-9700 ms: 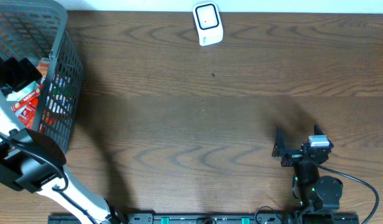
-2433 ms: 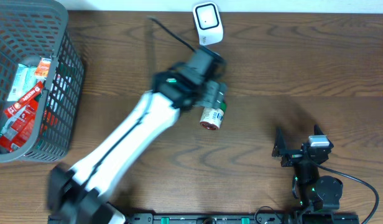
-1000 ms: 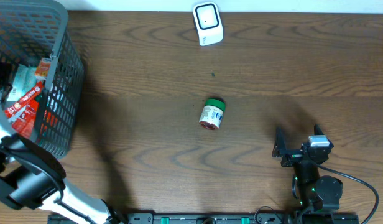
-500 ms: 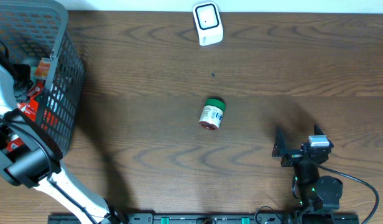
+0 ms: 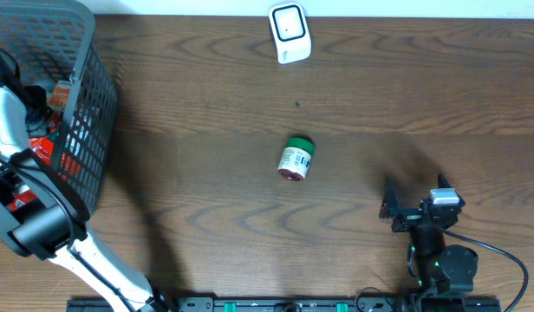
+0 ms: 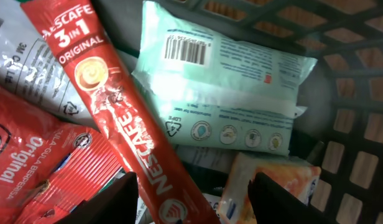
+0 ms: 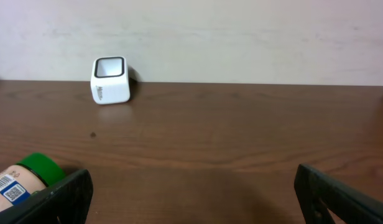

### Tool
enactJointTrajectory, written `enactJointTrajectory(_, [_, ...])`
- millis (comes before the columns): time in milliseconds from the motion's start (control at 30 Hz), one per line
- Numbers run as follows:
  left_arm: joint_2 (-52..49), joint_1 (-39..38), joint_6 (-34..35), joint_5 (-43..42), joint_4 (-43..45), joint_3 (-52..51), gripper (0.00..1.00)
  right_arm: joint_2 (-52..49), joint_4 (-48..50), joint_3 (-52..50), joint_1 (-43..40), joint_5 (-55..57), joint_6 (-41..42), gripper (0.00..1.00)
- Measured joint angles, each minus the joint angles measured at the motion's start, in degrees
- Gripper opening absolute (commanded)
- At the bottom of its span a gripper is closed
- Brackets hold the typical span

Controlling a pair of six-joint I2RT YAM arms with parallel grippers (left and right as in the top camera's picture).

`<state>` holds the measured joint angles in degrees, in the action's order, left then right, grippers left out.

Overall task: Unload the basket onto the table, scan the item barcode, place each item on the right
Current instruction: 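Grasp a red Nescafe 3in1 stick in the basket with the left gripper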

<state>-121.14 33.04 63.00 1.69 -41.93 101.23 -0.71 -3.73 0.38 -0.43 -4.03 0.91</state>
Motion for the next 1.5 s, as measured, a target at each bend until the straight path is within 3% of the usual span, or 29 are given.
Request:
enactJointTrajectory(500, [-2.6, 0.0, 0.5, 0.0, -1.3, -0.7, 0.57, 0.0, 0.0, 0.0, 0.0, 0.0, 0.0, 0.99])
enactJointTrajectory(933, [-2.6, 0.0, 1.4, 0.0, -1.6, -1.5, 0.08, 0.0, 0.0, 0.0, 0.0, 0.0, 0.0, 0.99])
enactJointTrajectory(1067, [-2.6, 0.0, 1.0, 0.0, -1.6, -1.5, 0.07, 0.0, 0.0, 0.0, 0.0, 0.0, 0.0, 0.99])
enactJointTrajectory(1133, [-2.6, 0.0, 0.6, 0.0, -1.6, -1.5, 0.17, 0.0, 0.0, 0.0, 0.0, 0.0, 0.0, 0.99])
enactJointTrajectory(1167, [-2.6, 0.0, 0.3, 0.0, -1.6, -1.5, 0.38, 0.0, 0.0, 0.0, 0.0, 0.0, 0.0, 0.99])
enactJointTrajectory(1267, [-2.6, 0.0, -0.3, 0.0, -1.6, -1.5, 0.61, 0.0, 0.0, 0.0, 0.0, 0.0, 0.0, 0.99])
enactJointTrajectory(1500, [-2.6, 0.1, -0.5, 0.0, -1.7, -1.5, 0.59, 0.0, 0.0, 0.0, 0.0, 0.0, 0.0, 0.99])
